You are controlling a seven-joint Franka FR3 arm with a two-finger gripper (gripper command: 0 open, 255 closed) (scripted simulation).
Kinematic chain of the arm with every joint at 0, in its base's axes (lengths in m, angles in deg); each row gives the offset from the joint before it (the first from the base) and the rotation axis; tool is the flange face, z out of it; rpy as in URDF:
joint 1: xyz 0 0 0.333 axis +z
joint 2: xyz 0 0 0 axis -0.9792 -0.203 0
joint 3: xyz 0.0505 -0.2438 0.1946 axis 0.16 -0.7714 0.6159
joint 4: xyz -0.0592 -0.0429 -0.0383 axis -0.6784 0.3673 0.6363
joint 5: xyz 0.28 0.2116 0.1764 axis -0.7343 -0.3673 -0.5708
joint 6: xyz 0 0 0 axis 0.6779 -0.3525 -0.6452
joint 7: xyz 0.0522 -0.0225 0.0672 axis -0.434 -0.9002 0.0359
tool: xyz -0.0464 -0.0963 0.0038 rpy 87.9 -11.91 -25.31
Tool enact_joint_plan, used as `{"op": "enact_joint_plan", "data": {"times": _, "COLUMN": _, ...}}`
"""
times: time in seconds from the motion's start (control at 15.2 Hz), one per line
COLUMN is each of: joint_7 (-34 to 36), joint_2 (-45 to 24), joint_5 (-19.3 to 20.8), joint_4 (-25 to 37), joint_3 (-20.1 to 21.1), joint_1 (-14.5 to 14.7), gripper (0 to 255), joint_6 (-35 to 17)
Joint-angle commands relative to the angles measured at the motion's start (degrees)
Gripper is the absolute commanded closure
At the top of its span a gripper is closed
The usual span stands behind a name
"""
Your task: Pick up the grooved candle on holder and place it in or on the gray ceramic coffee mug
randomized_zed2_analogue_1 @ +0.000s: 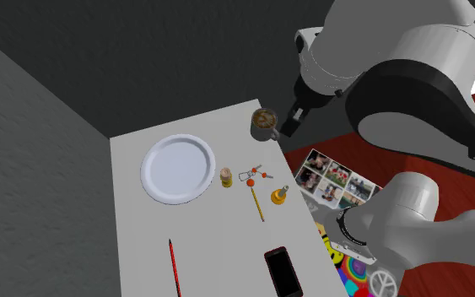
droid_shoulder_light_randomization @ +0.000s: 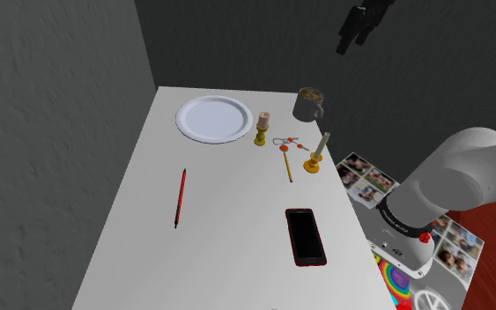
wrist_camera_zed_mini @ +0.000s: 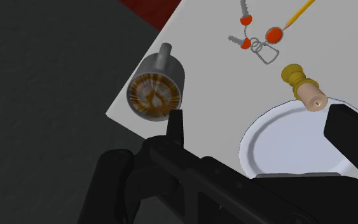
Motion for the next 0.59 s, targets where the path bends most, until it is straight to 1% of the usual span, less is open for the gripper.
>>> {"op": "enact_joint_plan", "data": {"times": 0.0, "joint_7": 0.0, "joint_2": 0.0, "joint_5": 0.0, "joint_4": 0.0, "joint_3": 0.0, "joint_1": 0.0, "gripper": 0, "joint_6": 0.0}}
{"op": "enact_joint_plan", "data": {"times": 0.53, "joint_7": 4.3, "joint_2": -7.5, "joint_5": -3.7, "joint_4": -6.2, "joint_3": 4.0, "joint_1": 2.7, "gripper": 0, "joint_6": -13.3}}
